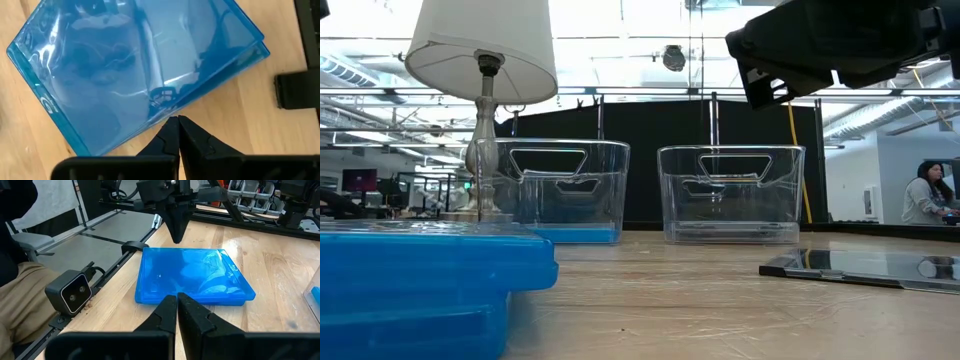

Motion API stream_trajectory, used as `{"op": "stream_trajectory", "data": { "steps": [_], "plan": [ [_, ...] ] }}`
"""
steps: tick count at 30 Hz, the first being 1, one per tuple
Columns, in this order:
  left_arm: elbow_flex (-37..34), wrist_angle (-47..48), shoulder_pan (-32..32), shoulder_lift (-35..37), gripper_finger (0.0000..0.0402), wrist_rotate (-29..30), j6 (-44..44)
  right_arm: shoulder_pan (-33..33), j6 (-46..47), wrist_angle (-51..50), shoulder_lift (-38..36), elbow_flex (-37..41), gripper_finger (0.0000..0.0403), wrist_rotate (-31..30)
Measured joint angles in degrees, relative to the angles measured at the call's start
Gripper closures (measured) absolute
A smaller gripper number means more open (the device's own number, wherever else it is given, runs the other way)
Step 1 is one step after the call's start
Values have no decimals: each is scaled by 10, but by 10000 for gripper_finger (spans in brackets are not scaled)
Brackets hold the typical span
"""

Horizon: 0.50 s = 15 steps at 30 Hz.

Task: Pick & place jewel cases by type
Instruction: Put the blue CD case into the left transparent bin

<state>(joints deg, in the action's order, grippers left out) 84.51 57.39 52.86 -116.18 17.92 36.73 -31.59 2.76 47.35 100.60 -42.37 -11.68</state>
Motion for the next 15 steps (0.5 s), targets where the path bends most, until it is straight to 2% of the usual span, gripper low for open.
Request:
{"op": "stream_trajectory", "data": {
  "steps": [10, 15],
  "plan": [
    [-1, 17, -5, 0, 393, 1, 16, 0, 0, 0, 0, 0, 397, 0],
    [-25, 6, -4, 0, 396, 1, 38, 0, 0, 0, 0, 0, 396, 0]
  ]
}}
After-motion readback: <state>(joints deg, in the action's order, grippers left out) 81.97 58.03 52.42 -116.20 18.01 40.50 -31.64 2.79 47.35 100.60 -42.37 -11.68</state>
